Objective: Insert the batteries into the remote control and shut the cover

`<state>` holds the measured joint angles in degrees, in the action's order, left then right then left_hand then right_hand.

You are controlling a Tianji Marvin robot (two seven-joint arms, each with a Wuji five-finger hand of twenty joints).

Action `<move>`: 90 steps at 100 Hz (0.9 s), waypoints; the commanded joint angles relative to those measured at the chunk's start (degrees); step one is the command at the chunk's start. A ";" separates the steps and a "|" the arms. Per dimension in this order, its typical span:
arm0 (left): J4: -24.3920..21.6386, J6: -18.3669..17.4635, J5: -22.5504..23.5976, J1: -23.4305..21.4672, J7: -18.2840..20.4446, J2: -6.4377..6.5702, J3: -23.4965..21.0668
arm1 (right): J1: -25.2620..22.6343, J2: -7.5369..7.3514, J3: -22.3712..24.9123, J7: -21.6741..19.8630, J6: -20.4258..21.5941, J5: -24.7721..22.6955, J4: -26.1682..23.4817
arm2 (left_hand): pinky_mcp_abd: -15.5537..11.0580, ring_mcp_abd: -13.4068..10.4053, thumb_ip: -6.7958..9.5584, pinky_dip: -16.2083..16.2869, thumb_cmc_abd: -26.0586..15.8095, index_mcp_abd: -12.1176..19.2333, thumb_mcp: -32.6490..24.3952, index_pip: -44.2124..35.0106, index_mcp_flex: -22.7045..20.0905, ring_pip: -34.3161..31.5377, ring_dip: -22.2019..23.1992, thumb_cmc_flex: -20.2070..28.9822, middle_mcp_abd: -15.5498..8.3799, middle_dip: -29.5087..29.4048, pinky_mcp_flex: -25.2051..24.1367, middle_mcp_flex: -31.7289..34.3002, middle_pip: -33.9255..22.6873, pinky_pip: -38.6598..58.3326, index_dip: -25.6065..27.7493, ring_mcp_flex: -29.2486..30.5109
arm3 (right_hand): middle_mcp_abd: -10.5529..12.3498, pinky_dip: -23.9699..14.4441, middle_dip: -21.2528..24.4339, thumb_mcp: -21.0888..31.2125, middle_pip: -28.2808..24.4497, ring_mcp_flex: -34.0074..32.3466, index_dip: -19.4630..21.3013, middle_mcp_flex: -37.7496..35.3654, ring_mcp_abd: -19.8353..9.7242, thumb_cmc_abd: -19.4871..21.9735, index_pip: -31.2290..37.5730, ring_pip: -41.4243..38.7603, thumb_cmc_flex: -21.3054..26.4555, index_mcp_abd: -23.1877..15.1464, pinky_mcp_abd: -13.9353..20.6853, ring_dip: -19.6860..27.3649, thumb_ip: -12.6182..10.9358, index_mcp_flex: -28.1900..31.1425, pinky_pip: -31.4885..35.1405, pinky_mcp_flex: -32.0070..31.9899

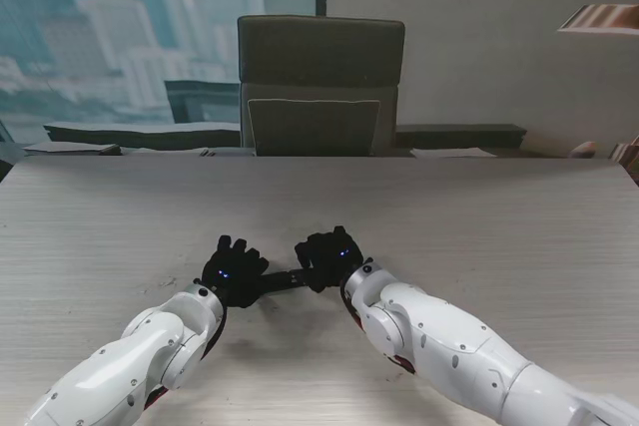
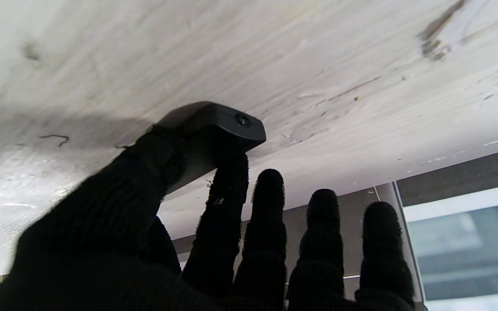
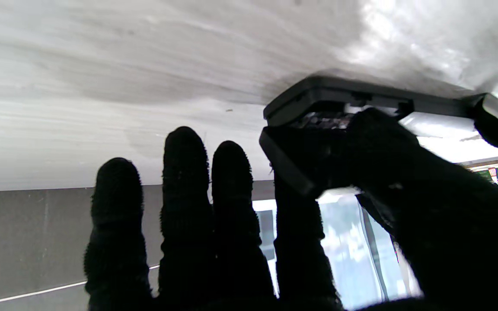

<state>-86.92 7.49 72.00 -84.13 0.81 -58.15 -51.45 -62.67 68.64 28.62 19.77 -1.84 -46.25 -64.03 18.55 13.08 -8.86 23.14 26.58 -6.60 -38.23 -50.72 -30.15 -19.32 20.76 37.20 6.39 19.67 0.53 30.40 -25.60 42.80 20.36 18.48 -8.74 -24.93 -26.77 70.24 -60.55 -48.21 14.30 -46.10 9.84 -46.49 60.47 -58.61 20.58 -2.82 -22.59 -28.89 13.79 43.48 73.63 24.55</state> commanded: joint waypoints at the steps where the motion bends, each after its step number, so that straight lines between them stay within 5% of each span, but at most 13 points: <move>1: 1.46 -0.21 -0.04 -1.24 1.89 0.14 0.80 | -0.77 -0.04 -0.11 -0.62 -0.09 -0.09 -0.47 | 0.06 0.20 2.55 -1.09 -0.82 11.43 -0.43 -8.23 -5.12 -0.36 -0.42 5.75 -0.03 0.40 -0.60 -0.71 -0.50 0.54 2.67 -0.77 | -0.84 0.09 -1.00 0.78 -0.02 1.09 -0.83 1.86 0.11 -0.67 1.39 0.36 -0.38 -0.06 -1.41 -1.17 0.78 -0.88 -0.65 -0.82; 14: 1.50 -0.25 -0.06 -1.16 1.93 0.15 0.93 | -0.77 0.08 -0.33 -0.59 -0.34 0.09 -0.18 | 0.03 0.23 2.55 -1.07 -0.79 11.79 -0.46 -8.24 -5.21 -0.38 -0.41 5.74 -0.04 0.39 -0.55 -0.70 -0.49 0.58 2.65 -0.73 | -0.89 0.11 -1.02 0.93 -0.03 1.26 -0.41 2.07 0.22 -1.04 1.06 0.39 -0.67 0.29 -1.40 -1.18 -0.01 -0.86 -0.69 -0.87; 29: 1.61 -0.17 -0.19 -1.07 1.87 0.13 1.02 | -0.83 0.13 -0.34 -0.17 -0.48 -0.05 -0.13 | 0.03 0.18 2.57 -1.08 -0.83 11.69 -0.48 -8.22 -5.10 -0.32 -0.44 5.80 0.00 0.39 -0.59 -0.73 -0.48 0.55 2.65 -0.82 | -0.91 0.17 -1.10 1.03 -0.16 1.47 5.18 2.68 0.02 -0.86 -1.43 0.34 -2.05 1.29 -1.31 -1.28 -4.90 -1.52 -0.79 -0.96; 90: 1.76 -0.36 -0.31 -0.74 1.90 0.15 1.42 | -2.59 -0.20 0.37 0.31 -1.36 -0.72 -1.61 | 0.03 0.16 2.55 -1.08 -0.80 11.69 -0.39 -8.30 -5.23 -0.35 -0.42 5.75 -0.01 0.39 -0.56 -0.74 -0.49 0.56 2.69 -0.75 | -1.63 0.03 -1.41 1.02 -0.49 2.79 7.89 6.56 -0.72 -5.11 -2.89 -0.04 -3.44 3.94 -0.57 -1.73 -4.30 -7.94 -0.61 -1.38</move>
<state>-86.83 7.46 71.83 -83.79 0.79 -57.99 -50.99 -64.75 68.37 29.20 20.87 -3.19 -47.07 -65.36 18.55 13.08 -8.84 23.14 26.63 -6.74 -38.45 -50.71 -30.14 -19.32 20.76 37.20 6.39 19.67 0.53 30.40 -25.60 42.80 20.36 18.48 -8.90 -24.91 -27.33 70.23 -60.55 -46.21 21.20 -40.60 9.88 -49.55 58.29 -58.58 18.45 0.08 -22.59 -29.49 10.16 36.89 73.29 23.92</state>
